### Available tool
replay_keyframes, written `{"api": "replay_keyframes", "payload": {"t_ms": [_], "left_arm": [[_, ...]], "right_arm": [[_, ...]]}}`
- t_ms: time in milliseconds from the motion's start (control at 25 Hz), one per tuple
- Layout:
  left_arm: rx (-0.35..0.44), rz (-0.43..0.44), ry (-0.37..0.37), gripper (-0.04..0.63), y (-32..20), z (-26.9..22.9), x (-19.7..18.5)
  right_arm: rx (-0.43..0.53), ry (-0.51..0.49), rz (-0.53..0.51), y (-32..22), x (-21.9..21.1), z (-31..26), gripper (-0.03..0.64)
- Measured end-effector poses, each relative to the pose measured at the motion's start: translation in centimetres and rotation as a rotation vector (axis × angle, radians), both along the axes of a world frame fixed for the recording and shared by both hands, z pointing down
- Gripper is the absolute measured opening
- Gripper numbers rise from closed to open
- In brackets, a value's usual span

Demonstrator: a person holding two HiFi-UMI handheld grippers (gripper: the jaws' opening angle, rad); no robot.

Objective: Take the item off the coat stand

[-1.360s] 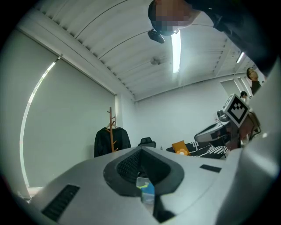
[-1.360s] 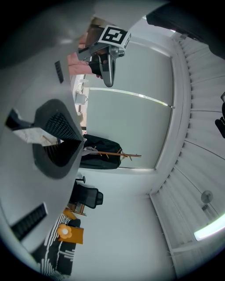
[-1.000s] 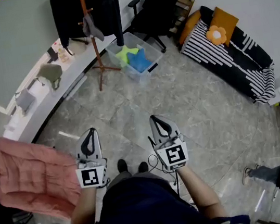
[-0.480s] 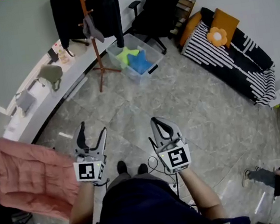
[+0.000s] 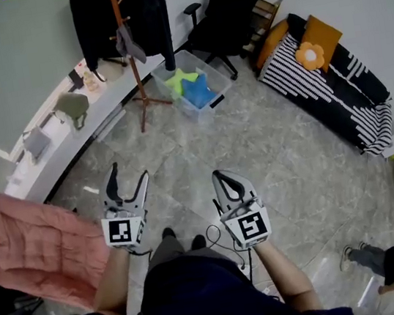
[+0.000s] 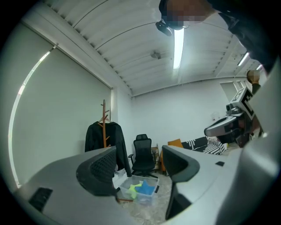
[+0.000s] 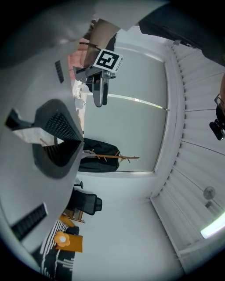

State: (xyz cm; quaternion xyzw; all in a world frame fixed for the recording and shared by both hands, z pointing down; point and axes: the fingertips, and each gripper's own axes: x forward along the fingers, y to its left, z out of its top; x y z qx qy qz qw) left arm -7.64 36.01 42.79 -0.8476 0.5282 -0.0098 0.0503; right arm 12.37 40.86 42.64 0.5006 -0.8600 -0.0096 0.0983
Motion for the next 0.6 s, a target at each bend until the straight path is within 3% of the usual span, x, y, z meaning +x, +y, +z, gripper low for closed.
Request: {"api": "replay_keyframes", "payload": {"t_ms": [200, 600], "left_arm": [[0.019, -0.006, -0.024, 0.325, -3.7, -0.1, 0.4], [0.018, 0.044, 0.02, 0.325, -17.4, 0.7, -2.6]], "right_arm": [[-0.01, -0.015, -0.008, -2.9, 0.3, 0.5, 0.018], [-0.011, -0.003, 0.028, -16.4, -3.7, 1.0, 0.018]]}}
